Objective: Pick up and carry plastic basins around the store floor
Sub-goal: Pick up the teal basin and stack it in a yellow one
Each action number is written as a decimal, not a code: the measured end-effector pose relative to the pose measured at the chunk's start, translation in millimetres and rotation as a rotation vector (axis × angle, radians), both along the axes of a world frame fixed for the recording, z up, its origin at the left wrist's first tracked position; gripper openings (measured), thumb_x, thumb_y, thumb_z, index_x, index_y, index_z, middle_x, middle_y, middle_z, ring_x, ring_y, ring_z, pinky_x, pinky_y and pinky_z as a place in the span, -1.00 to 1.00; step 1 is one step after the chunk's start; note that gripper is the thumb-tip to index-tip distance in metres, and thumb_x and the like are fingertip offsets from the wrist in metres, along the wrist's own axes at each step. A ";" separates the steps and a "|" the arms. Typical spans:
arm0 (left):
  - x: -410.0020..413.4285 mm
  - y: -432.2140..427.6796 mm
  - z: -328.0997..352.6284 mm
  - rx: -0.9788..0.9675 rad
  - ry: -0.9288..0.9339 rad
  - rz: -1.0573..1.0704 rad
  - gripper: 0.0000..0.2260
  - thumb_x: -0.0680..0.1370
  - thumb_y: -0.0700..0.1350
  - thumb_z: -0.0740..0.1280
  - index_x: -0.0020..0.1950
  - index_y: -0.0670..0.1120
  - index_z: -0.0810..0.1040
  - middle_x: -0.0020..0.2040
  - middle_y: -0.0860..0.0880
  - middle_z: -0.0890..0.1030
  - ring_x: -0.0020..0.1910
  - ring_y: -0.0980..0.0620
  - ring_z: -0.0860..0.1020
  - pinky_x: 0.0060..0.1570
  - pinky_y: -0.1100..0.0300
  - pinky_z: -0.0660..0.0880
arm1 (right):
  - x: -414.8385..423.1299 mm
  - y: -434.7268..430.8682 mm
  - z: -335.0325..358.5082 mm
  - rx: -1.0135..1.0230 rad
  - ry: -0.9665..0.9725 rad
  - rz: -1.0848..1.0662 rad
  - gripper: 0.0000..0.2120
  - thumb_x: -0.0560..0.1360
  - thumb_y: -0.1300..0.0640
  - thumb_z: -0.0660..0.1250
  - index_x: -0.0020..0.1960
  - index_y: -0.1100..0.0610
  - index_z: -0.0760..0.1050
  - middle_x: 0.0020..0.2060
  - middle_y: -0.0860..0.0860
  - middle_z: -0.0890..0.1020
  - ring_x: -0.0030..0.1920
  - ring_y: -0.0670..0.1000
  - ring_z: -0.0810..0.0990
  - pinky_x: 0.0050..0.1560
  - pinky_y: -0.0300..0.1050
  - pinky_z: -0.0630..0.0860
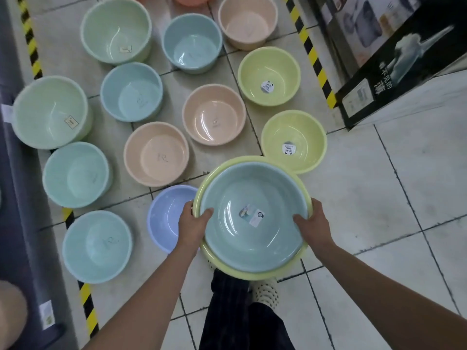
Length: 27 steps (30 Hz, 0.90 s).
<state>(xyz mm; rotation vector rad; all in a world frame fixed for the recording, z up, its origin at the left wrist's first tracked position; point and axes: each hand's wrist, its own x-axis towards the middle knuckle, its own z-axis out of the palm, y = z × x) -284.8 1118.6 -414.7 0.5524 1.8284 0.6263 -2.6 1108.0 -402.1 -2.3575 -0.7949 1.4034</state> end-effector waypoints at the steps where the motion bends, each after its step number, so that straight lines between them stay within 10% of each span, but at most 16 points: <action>1: 1.9 7.2 -7.1 -0.009 0.001 -0.011 -0.70 0.52 -0.12 0.43 0.23 -0.03 0.49 0.03 0.00 0.64 -0.01 0.02 0.63 -0.14 0.19 0.53 | 1.8 3.9 -6.8 -0.015 -0.004 -0.011 -0.49 0.51 0.20 0.32 0.42 0.03 0.25 0.01 0.10 0.54 -0.05 0.15 0.53 -0.08 -0.08 0.44; 27: 26.3 71.2 -256.4 -0.103 0.252 -0.195 -0.75 0.49 -0.07 0.38 0.16 0.00 0.51 -0.03 -0.04 0.63 -0.02 -0.09 0.61 -0.07 0.10 0.52 | 16.8 56.7 -274.6 -0.151 -0.025 -0.020 -0.32 0.54 0.18 0.28 0.58 0.02 0.05 0.34 0.14 0.48 0.25 0.22 0.50 0.10 -0.01 0.42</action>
